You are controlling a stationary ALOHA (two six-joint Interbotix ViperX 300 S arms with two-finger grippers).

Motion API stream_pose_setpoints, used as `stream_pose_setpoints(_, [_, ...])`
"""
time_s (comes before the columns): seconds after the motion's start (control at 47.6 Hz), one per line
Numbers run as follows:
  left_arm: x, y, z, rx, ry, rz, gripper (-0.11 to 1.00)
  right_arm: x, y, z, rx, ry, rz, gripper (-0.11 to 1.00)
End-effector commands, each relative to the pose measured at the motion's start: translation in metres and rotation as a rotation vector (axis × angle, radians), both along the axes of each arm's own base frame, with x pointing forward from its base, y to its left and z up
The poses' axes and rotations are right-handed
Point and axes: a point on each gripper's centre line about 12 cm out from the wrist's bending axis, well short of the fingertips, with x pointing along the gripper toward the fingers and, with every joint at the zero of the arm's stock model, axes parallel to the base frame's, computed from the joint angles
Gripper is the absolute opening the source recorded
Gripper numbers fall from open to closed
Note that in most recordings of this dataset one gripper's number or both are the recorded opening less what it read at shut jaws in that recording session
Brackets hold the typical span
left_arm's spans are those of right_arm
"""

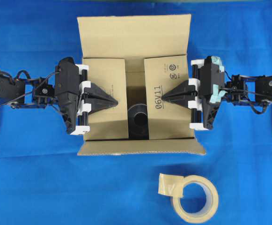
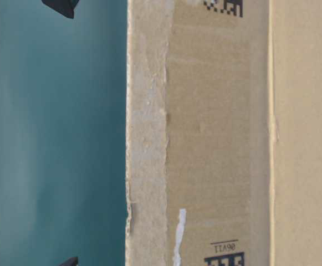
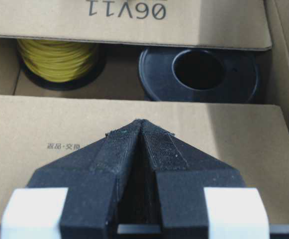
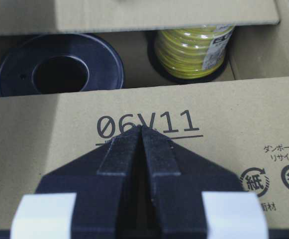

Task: Close the cardboard box.
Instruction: 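Push the left and right side flaps inward with both grippers, then press the side flaps down flat with both grippers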

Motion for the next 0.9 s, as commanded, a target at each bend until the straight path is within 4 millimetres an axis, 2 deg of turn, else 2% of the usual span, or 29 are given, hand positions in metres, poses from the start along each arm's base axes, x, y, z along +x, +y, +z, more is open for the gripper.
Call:
stream_pose_setpoints(0.0, [0.007, 0.001, 0.012, 0.003, -0.046, 0.003, 0.0, 0.005, -0.001, 0.01, -0.001, -0.035, -0.004, 0.0])
stream_pose_setpoints(0.294, [0.038, 0.016, 0.027, 0.042, -0.102, 0.028, 0.0, 0.006, -0.001, 0.01, -0.001, -0.043, -0.003, 0.0])
stream_pose_setpoints(0.483, [0.062, 0.038, 0.04, 0.123, -0.143, 0.057, 0.0, 0.006, 0.002, 0.01, -0.001, -0.043, 0.005, 0.0])
stream_pose_setpoints(0.693, [0.069, 0.073, 0.045, 0.15, -0.157, 0.135, 0.0, 0.006, 0.005, 0.01, -0.001, -0.041, 0.013, 0.0])
stream_pose_setpoints(0.883, [0.071, 0.09, 0.034, 0.152, -0.143, 0.173, 0.0, 0.006, 0.005, 0.011, -0.002, -0.054, 0.014, 0.0])
